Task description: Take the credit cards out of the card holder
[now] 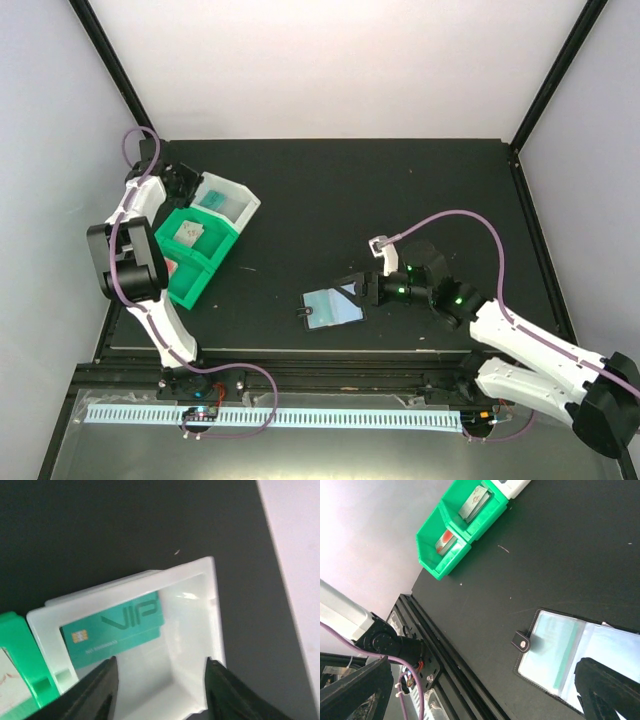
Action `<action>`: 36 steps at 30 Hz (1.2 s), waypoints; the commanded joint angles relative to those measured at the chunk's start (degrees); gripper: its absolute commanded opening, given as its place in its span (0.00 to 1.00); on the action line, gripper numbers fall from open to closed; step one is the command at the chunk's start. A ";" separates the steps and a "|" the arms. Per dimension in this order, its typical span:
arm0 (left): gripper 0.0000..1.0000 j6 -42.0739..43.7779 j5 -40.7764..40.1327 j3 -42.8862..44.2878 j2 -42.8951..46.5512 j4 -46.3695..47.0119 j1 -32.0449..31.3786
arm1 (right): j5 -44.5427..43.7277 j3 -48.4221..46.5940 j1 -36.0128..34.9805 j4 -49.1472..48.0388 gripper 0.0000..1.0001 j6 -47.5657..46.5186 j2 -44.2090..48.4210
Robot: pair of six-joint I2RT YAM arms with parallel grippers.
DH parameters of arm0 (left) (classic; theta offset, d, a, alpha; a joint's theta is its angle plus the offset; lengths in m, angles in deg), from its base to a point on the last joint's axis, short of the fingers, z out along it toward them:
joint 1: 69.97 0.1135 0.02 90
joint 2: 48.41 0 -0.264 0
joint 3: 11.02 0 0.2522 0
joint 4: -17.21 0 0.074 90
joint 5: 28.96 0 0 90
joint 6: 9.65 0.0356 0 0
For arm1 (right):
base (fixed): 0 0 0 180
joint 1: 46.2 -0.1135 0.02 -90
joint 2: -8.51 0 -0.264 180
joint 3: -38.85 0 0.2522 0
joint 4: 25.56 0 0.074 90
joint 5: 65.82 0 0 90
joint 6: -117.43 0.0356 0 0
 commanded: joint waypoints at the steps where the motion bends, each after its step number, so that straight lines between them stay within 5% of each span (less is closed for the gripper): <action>1: 0.60 1.96 -0.09 -0.43 6.49 0.32 0.36 | -3.28 -1.07 0.38 2.86 1.00 -1.36 1.96; 8: 0.98 6.64 -1.27 -1.52 13.11 -5.77 0.37 | -2.79 0.54 0.38 2.05 1.00 0.03 4.00; 17: 0.99 22.57 12.94 -9.21 19.05 -10.86 0.29 | -2.35 0.89 0.38 4.17 0.94 -0.03 0.03; 23: 0.92 25.89 22.04 -26.68 29.44 -1.21 -0.24 | -2.47 1.87 0.35 3.48 0.75 -0.78 -3.33; 30: 0.85 29.36 27.68 -35.44 35.97 -0.41 -4.49 | -3.05 2.22 0.28 1.05 0.45 -0.07 -8.64; 36: 0.82 28.10 28.84 -41.76 44.67 1.68 -11.36 | -4.38 1.15 -0.08 -0.53 0.39 1.11 -14.73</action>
